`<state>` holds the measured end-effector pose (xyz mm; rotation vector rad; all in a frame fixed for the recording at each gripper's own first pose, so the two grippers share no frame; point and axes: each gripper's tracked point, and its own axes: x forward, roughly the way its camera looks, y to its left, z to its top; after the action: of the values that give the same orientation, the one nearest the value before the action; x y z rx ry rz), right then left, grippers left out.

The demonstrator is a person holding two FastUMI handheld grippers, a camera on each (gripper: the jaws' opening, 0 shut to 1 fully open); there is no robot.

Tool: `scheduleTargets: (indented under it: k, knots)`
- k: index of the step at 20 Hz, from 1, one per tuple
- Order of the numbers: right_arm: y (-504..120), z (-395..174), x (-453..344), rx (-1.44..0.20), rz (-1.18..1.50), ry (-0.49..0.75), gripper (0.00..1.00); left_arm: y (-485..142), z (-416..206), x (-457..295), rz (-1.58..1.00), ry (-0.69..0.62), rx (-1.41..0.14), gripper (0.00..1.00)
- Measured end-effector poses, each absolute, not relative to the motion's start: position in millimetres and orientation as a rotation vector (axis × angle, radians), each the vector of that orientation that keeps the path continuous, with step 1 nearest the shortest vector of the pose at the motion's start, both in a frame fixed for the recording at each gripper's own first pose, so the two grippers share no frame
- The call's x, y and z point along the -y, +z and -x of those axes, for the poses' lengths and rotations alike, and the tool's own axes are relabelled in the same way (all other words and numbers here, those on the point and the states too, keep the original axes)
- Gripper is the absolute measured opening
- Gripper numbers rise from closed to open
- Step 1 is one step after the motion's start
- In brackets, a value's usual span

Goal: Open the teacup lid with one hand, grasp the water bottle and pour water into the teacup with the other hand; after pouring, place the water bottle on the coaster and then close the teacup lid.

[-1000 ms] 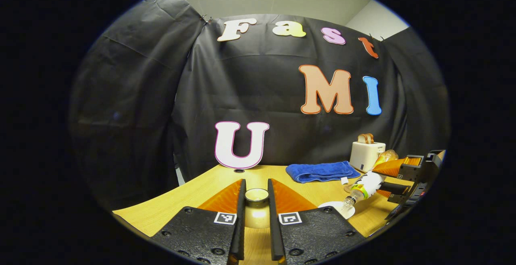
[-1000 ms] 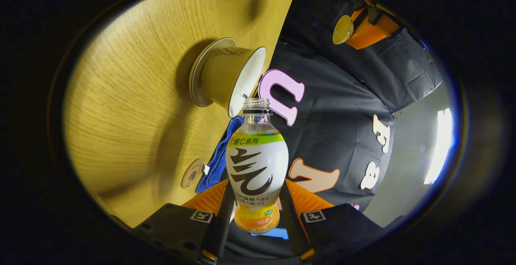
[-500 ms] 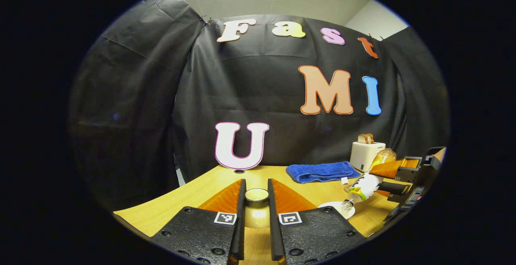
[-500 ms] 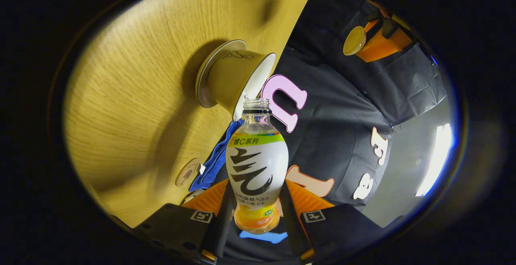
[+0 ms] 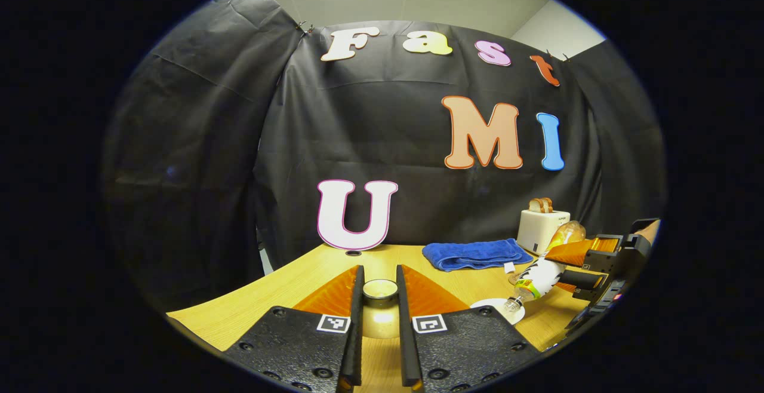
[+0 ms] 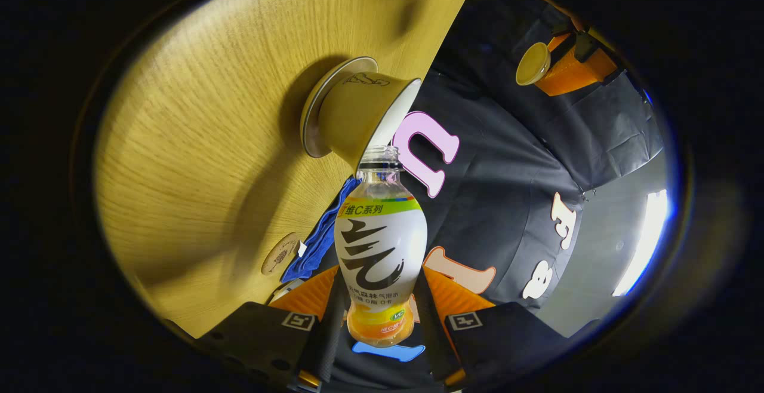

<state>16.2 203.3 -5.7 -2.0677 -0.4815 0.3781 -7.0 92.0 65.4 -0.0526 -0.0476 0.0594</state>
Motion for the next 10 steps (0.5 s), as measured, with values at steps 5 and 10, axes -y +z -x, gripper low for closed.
scheduleTargets:
  k: [5,10]
  knots:
    - [-8.8,-16.0,-201.6,0.443,2.028,0.395,0.65,66.1,7.0,-91.1,0.052,0.058,0.050,0.23]
    - [-16.7,-18.6,-195.2,0.330,1.898,0.432,0.66,65.9,7.1,-92.6,0.053,0.059,0.048,0.23]
